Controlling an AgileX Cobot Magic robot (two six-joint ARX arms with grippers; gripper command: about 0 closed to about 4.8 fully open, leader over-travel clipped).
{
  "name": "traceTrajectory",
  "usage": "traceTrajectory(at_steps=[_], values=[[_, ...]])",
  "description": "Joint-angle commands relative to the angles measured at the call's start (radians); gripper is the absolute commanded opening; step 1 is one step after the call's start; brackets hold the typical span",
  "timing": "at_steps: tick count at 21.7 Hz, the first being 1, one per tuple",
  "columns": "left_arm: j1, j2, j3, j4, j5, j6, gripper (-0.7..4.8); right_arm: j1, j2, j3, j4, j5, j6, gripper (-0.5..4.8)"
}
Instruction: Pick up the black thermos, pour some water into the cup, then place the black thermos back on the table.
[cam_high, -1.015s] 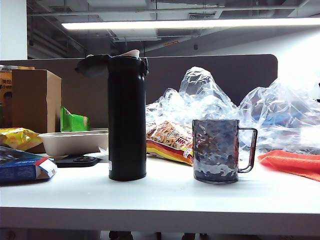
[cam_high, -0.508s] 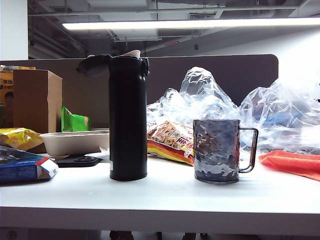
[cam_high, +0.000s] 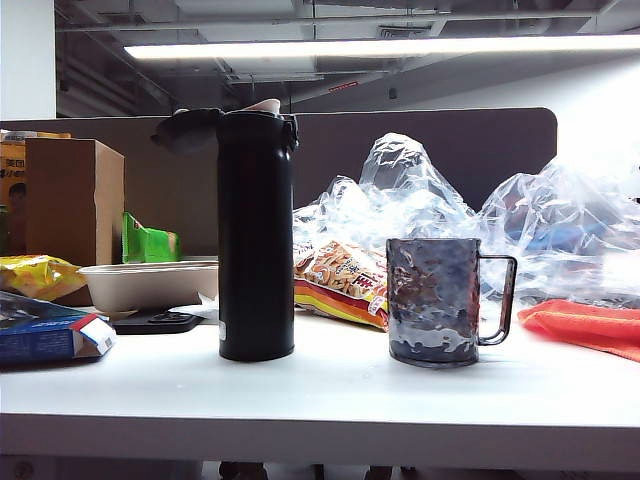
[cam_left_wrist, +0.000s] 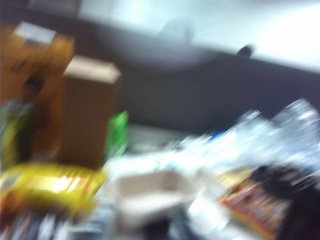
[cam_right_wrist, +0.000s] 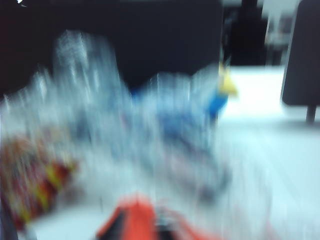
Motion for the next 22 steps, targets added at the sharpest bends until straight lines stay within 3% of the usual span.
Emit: traceTrajectory(at_steps=[1,6,10,13,18,22], values=[[0.002,0.000,0.065,0.010,0.089,-0.012,4.79,0.005,-0.002,0.093,-0.068,0.000,0.118,4.79],[0.001,0.007,0.157,-0.016,0.172,-0.103,4.79,0.005,0.003,0.259,-0.256,-0.098,0.118,4.79],[0.001,0.061,0.218,-0.021,0.253,-0.170,4.79,0.005,0.055,0.354,-0.254,-0.160,0.059,4.79],[0.000,0.128,0.281,-0.007,0.254,-0.235,4.79,0.005,0.139,0.429,-0.254,-0.225,0.066,4.79],[0.000,0.273,0.422,-0.002,0.299,-0.226,4.79,0.005,0.308,0.578,-0.253,-0.293,0.066,4.79],[-0.007,0.391,0.461,0.008,0.399,-0.182,4.79,0.009,0.431,0.678,-0.254,-0.361,0.066,4.79]])
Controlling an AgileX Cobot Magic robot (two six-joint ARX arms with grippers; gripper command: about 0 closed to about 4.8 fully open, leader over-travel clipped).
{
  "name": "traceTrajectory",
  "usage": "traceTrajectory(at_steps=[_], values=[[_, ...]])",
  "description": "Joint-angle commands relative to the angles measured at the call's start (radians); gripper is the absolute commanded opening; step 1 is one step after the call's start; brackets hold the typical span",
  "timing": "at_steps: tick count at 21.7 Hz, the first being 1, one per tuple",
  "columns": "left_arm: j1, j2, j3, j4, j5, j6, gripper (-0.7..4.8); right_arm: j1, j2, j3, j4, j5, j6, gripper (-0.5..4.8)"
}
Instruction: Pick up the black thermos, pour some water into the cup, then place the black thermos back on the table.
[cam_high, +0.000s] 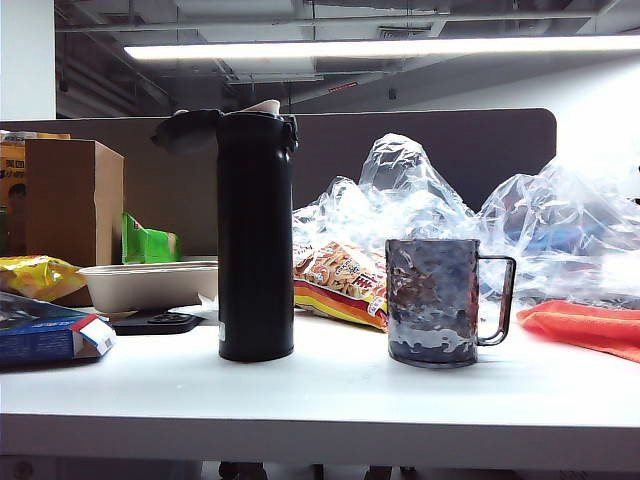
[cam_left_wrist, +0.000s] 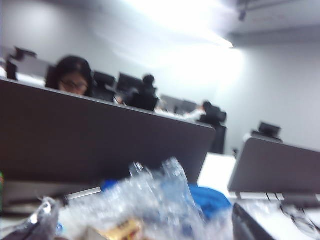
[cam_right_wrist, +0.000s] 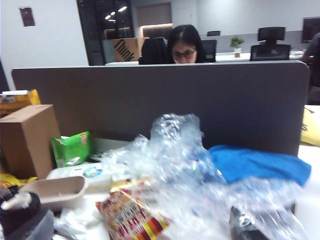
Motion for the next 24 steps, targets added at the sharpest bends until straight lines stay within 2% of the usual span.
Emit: traceTrajectory(at_steps=[1,3,5,9,12,14,17,19,24], values=[[-0.018,0.094,0.003,0.006,0.127,0.055,4.79,0.009,0.081,0.063,0.011,-0.072,0.000,4.79],[-0.059,0.144,0.003,0.023,0.162,0.079,4.79,0.027,0.121,0.086,0.027,-0.081,0.000,4.79],[-0.109,0.184,0.003,0.029,0.156,0.116,4.79,0.059,0.148,0.091,0.057,-0.080,0.000,4.79],[-0.268,0.273,0.003,0.027,0.086,0.137,4.79,0.139,0.191,0.089,0.059,-0.036,-0.005,4.79],[-0.391,0.320,0.003,0.006,0.003,0.165,4.79,0.212,0.215,0.088,0.038,-0.027,-0.018,4.79],[-0.461,0.350,0.003,-0.014,-0.064,0.213,4.79,0.268,0.232,0.085,0.032,-0.023,-0.049,4.79],[-0.555,0.388,0.003,-0.066,-0.180,0.297,4.79,0.359,0.244,0.067,0.032,0.047,-0.051,4.79],[-0.607,0.417,0.003,-0.097,-0.238,0.314,4.79,0.418,0.245,0.049,0.032,0.080,-0.051,4.79],[-0.645,0.497,-0.005,-0.114,-0.264,0.309,4.79,0.558,0.246,-0.015,0.033,0.123,-0.048,4.79]])
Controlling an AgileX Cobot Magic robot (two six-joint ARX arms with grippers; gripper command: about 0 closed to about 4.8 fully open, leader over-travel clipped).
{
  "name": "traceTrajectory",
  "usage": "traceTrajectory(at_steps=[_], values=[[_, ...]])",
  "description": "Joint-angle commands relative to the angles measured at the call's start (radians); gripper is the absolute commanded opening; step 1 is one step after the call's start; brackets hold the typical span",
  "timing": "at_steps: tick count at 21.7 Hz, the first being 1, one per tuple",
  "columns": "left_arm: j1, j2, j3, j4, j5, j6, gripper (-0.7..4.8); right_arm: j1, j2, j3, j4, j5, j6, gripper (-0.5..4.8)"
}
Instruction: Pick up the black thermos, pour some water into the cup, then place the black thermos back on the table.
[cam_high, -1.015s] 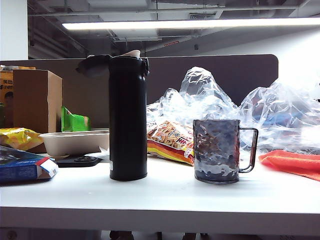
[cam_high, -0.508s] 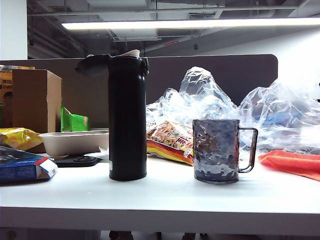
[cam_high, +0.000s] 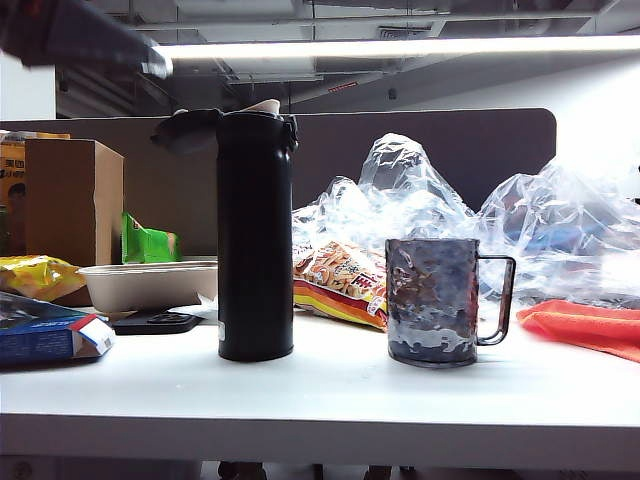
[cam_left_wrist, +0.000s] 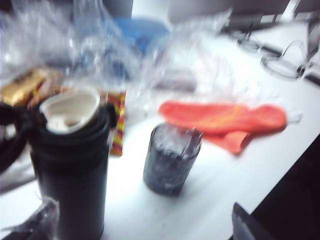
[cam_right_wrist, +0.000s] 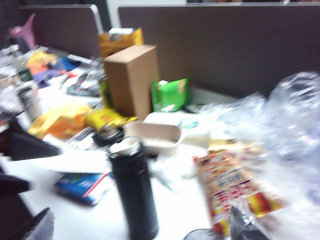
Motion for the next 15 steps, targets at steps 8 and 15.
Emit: traceTrajectory(at_steps=[8,15], values=[[-0.013,0.190,-0.007,0.056,-0.138,-0.015,4.79,0.235,0.000,-0.136,0.072,0.197,0.006,4.79],[-0.013,0.405,-0.007,0.246,-0.146,-0.020,4.79,0.251,0.023,-0.153,0.094,0.204,0.006,4.79]])
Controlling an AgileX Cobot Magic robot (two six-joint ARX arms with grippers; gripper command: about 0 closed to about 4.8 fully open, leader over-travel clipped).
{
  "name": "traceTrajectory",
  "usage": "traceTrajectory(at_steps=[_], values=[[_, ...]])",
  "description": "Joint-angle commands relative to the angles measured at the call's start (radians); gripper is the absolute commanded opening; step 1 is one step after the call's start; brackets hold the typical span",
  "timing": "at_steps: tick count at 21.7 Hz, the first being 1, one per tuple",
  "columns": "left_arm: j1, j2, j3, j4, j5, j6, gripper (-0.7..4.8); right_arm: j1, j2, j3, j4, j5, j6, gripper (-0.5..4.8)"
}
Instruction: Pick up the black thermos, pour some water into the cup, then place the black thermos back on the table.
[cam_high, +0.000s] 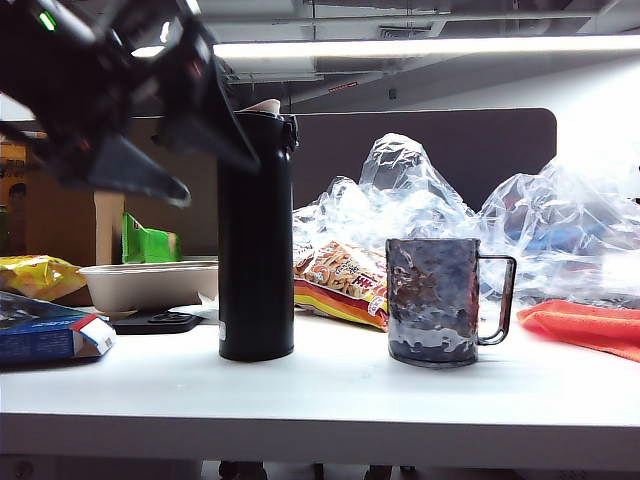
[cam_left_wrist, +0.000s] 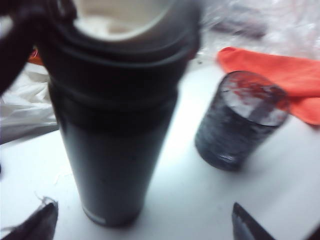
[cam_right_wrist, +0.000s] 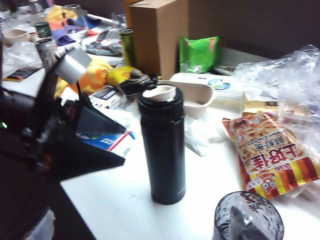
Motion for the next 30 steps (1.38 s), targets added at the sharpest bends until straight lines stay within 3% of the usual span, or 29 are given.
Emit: traceTrajectory(at_steps=[1,6,10,20,25,27,30], values=[[0.000,0.091,0.002,0.123,-0.004,-0.003,4.79,0.000,0.012,0.003,0.018,0.005,0.001,4.79],[0.000,0.244,0.002,0.293,-0.086,-0.003,4.79,0.000,0.024,0.003,0.018,0.008,0.001,4.79],[0.000,0.320,0.003,0.462,-0.087,-0.003,4.79,0.000,0.024,0.000,0.018,0.019,0.001,4.79],[0.000,0.483,0.003,0.723,-0.097,-0.003,4.79,-0.009,0.024,-0.005,-0.006,0.023,0.000,4.79],[0.000,0.499,0.003,0.736,-0.111,-0.004,4.79,-0.009,0.024,-0.005,-0.030,0.023,0.000,4.79],[0.000,0.499,0.003,0.743,-0.112,-0.003,3.43,-0.009,0.024,-0.005,-0.038,0.023,0.001,4.79],[0.001,0.498,0.003,0.761,-0.112,-0.003,0.55,-0.009,0.024,-0.005,-0.045,0.023,0.001,4.79]])
